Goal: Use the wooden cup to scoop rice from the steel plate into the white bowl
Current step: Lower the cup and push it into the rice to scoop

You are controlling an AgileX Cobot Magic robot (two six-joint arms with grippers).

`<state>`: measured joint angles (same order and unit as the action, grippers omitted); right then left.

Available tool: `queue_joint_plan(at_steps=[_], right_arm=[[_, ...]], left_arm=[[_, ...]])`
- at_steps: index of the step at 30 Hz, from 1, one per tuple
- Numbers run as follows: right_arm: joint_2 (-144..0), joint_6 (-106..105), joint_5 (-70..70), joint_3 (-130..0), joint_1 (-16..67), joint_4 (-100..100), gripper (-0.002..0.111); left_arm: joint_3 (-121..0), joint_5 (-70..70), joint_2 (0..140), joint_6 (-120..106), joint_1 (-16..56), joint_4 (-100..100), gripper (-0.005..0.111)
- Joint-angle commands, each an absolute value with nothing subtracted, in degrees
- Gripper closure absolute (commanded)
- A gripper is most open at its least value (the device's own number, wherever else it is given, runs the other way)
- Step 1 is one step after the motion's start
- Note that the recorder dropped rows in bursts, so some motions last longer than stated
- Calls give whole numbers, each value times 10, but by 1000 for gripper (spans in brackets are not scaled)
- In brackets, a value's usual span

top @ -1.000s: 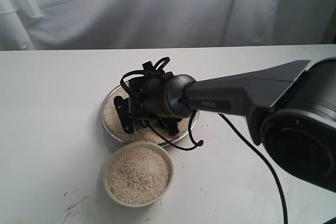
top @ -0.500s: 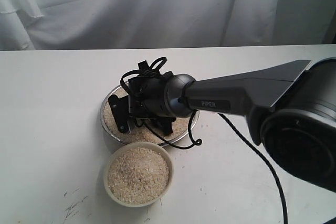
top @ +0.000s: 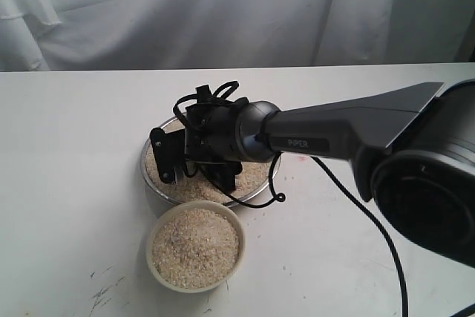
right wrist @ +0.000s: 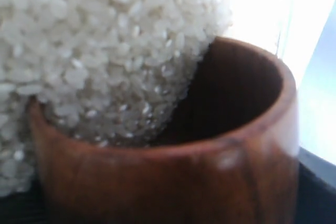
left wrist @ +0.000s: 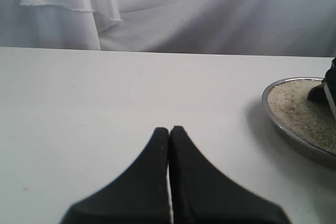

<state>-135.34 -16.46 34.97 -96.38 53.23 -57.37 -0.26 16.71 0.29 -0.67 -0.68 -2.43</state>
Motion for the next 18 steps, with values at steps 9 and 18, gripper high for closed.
queue_joint_plan(at_steps=[9,18], right_arm=[[-1356,-134,273,-966,532,-528,108],[-1356,-122,265,-966,528,-525,108]], left_arm=[[0,163,0,-5,-6,-25,107],[0,163,0,-5,-6,-25,107]])
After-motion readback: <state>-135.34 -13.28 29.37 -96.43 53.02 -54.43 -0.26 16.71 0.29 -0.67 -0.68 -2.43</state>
